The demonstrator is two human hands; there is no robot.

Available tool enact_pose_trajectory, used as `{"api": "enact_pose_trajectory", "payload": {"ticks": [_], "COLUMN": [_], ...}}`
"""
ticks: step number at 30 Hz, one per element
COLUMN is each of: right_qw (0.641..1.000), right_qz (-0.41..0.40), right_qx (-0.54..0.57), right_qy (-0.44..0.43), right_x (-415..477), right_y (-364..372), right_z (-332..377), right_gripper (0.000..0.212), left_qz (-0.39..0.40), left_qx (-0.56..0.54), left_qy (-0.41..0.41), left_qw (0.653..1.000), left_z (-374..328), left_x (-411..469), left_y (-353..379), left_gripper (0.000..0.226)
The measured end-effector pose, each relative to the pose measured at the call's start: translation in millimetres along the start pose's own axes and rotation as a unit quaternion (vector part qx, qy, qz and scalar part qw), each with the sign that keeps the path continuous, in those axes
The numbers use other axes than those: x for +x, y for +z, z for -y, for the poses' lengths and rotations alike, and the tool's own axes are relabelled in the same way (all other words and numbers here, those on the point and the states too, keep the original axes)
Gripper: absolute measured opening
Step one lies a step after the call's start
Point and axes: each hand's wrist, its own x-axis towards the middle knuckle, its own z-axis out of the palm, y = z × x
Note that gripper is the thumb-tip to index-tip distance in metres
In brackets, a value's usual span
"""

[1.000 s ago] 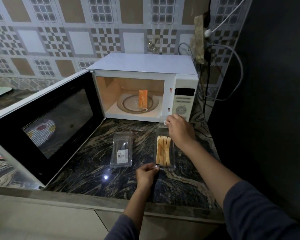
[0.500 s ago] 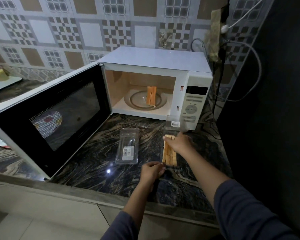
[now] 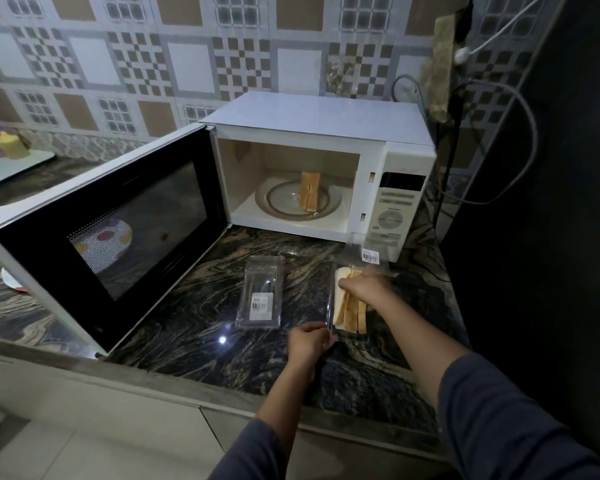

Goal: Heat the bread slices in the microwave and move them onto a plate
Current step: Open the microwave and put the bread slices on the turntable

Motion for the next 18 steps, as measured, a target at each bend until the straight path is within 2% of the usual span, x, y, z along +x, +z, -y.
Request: {"api": "enact_pose_trajectory", "payload": {"ticks": [7,10,15,18], "right_qw": [0.999,0.999,0.997,0.996], "right_qz": [0.028,0.007,-0.018,-0.047], "right_qx": [-0.027,0.001,0.068,0.073], "right_qy": [-0.024,-0.043,-0.029,-0.03], "right_x": [-20,-29,-45,-56], "right_y": [-12,-11,-10,-13], "right_z": [-12,-25,-51,-70], "right_gripper": [0.05,0.042,0.05,0.045], "left_qz": [-0.036,-0.051,-0.062,-0.069], "left_qx": [0.028,0.044,0.041,0.053], "left_qy": [0.02,0.036,0.059,0.077], "left_qw": [0.999,0.997,0.996,0.993], "left_z": [0,1,3,5], "left_x": [-3,-3,-9,-9], "left_y": [5,7,8,9], "left_gripper": [0.017,0.019,0.02,0.016]}}
